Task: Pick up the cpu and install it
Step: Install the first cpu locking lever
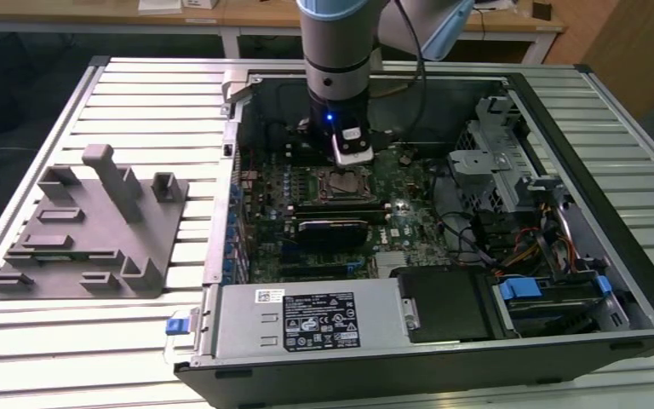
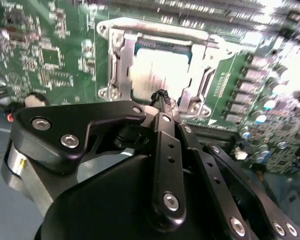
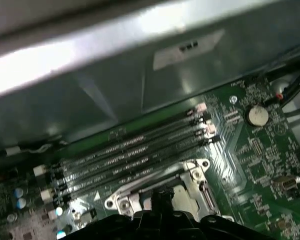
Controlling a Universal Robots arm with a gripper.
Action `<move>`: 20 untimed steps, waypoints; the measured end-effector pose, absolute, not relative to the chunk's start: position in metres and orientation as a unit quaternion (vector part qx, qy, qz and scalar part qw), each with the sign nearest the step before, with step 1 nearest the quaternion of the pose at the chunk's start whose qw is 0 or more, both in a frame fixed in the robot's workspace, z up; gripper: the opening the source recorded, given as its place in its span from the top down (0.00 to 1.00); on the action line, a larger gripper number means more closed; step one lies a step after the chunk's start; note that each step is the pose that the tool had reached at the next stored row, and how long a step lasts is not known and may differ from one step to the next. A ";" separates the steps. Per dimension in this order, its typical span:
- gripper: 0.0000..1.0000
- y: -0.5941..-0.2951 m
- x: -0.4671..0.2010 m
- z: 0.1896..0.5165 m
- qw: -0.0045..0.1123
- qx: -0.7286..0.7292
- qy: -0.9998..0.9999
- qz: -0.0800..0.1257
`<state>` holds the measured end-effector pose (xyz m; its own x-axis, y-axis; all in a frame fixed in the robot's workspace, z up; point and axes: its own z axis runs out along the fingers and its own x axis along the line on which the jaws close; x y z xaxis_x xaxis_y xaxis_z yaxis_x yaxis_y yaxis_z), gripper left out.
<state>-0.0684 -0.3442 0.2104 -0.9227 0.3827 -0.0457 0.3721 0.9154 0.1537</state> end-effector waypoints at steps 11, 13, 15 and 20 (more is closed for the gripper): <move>0.89 -0.351 -0.068 0.210 0.029 0.194 0.978 0.068; 0.89 -0.351 -0.068 0.210 0.029 0.194 0.978 0.068; 0.89 -0.351 -0.067 0.210 0.029 0.193 0.978 0.066; 0.89 -0.351 -0.065 0.210 0.031 0.188 0.980 0.057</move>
